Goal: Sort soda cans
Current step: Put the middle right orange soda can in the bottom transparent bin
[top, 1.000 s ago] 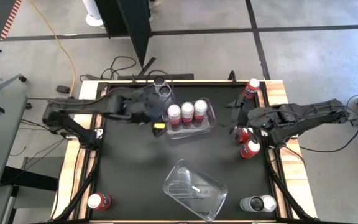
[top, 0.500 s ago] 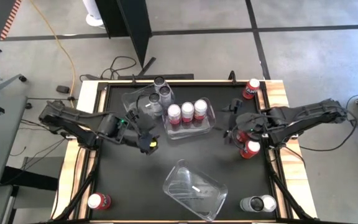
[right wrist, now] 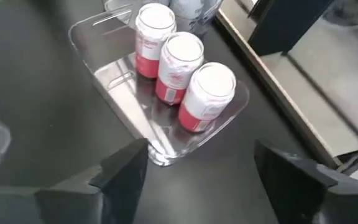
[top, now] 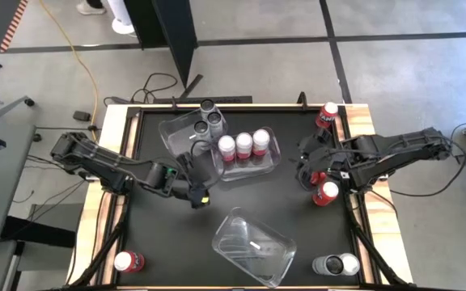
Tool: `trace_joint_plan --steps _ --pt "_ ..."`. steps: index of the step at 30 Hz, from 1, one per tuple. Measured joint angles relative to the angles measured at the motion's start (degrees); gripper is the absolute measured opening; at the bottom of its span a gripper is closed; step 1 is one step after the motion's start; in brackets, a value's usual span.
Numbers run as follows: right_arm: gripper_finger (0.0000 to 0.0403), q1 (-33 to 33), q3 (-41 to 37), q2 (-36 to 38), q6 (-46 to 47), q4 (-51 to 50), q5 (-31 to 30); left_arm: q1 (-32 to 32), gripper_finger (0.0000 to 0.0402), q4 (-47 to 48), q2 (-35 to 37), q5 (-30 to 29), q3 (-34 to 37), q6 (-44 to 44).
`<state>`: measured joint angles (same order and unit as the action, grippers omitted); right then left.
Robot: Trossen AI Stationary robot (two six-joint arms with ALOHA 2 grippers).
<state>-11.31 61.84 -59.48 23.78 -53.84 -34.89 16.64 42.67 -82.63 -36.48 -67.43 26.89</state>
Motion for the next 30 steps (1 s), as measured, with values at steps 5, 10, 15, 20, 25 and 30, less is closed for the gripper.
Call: trace_joint_plan --steps 5,10,15,20,25,30 --pt "0.0231 -1.7 0.7 0.0 6.9 -4.0 2.2 0.0 0.0215 -5.3 0.0 -0.1 0.3 -6.6" --pt "0.0144 -5.1 2.7 0.0 17.9 -12.7 0.2 -0.4 0.0115 -11.9 0.0 -0.1 0.3 -15.8" --pt "0.0058 -10.5 3.7 0.0 27.2 -17.7 -0.1 -3.2 0.0018 -15.4 0.0 0.4 0.3 -23.1" --pt "0.0008 -17.1 3.7 -0.1 31.6 -18.2 3.1 -8.6 0.0003 -20.3 0.0 12.0 0.3 -29.1" --pt "0.0009 -22.6 3.7 -0.2 36.0 -18.4 6.3 -13.0 0.0001 -24.3 0.0 22.3 0.3 -34.5" --pt "0.0003 -23.3 3.7 -0.5 39.6 -21.5 5.9 -15.9 0.0001 -27.1 0.0 22.7 0.3 -39.2"
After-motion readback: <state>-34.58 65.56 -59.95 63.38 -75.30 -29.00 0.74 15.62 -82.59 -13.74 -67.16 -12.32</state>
